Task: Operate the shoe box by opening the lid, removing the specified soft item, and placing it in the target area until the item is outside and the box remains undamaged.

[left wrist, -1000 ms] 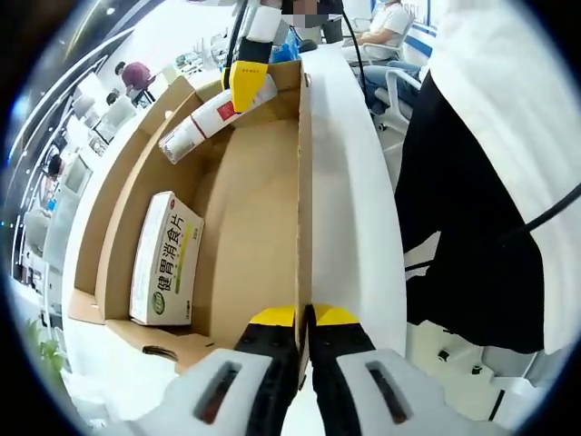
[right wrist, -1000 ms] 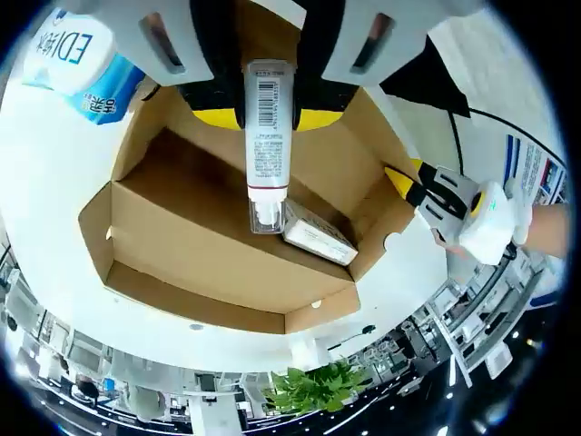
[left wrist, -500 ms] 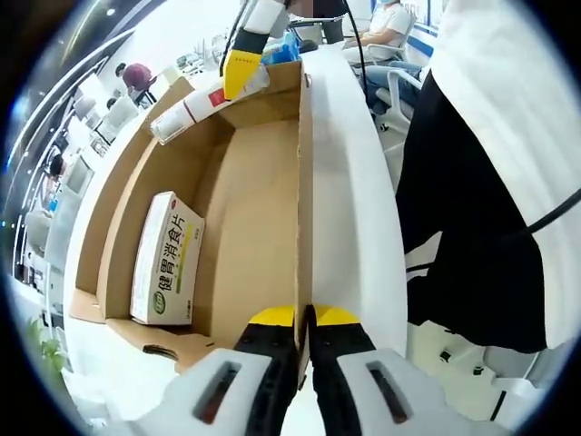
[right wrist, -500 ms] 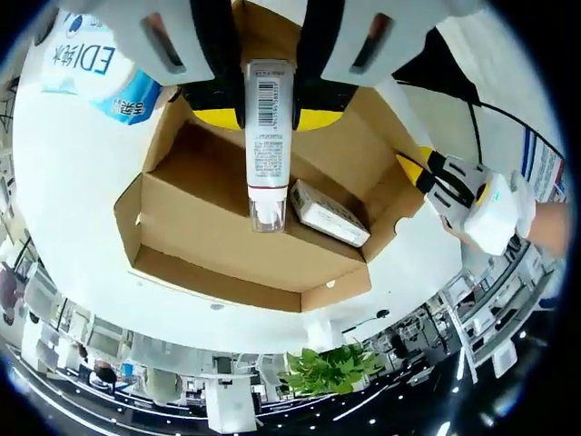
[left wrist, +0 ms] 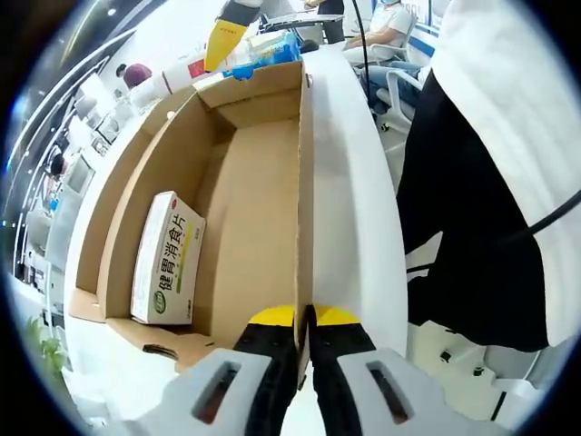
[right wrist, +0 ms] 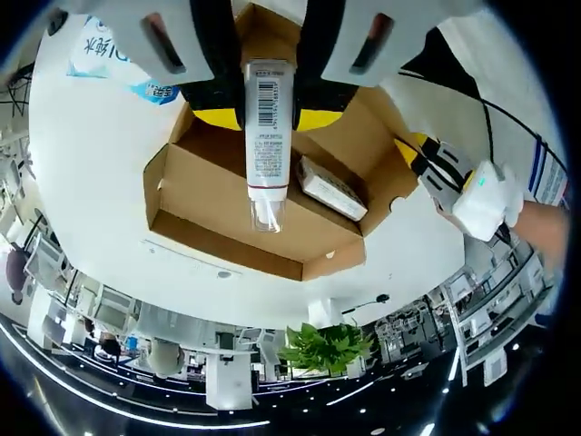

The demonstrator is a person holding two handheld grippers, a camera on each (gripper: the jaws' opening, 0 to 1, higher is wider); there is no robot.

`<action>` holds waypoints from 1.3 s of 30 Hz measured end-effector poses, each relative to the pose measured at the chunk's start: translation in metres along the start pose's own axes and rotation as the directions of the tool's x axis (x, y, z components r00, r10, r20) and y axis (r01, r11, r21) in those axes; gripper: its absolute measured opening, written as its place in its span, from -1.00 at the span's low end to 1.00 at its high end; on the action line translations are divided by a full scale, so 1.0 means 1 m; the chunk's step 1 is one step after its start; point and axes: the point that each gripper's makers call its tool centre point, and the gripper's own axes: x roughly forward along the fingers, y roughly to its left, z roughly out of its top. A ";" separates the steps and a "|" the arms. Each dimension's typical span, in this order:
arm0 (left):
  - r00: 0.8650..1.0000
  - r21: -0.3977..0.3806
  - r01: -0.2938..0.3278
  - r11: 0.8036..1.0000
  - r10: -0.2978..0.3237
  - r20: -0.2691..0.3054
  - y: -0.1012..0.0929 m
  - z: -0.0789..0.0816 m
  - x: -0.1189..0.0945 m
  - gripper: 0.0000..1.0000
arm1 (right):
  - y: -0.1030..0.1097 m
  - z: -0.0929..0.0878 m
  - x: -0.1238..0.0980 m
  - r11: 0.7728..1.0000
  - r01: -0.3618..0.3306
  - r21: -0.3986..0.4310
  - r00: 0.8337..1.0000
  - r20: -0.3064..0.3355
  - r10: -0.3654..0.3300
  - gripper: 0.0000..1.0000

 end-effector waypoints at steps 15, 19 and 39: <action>1.000 0.000 0.003 1.000 -0.003 0.002 0.000 0.002 -0.001 -0.94 | -0.004 0.002 -0.011 1.000 -0.009 -0.020 0.999 0.031 0.009 -0.63; 1.000 0.002 0.005 1.000 -0.005 0.002 -0.001 0.002 -0.002 -0.94 | -0.011 0.007 -0.016 1.000 -0.005 -0.017 0.999 0.046 0.006 -0.62; 1.000 0.001 0.018 1.000 -0.018 -0.004 0.000 0.000 0.000 -0.95 | -0.030 0.013 -0.042 1.000 0.008 0.012 0.995 0.096 -0.009 -0.62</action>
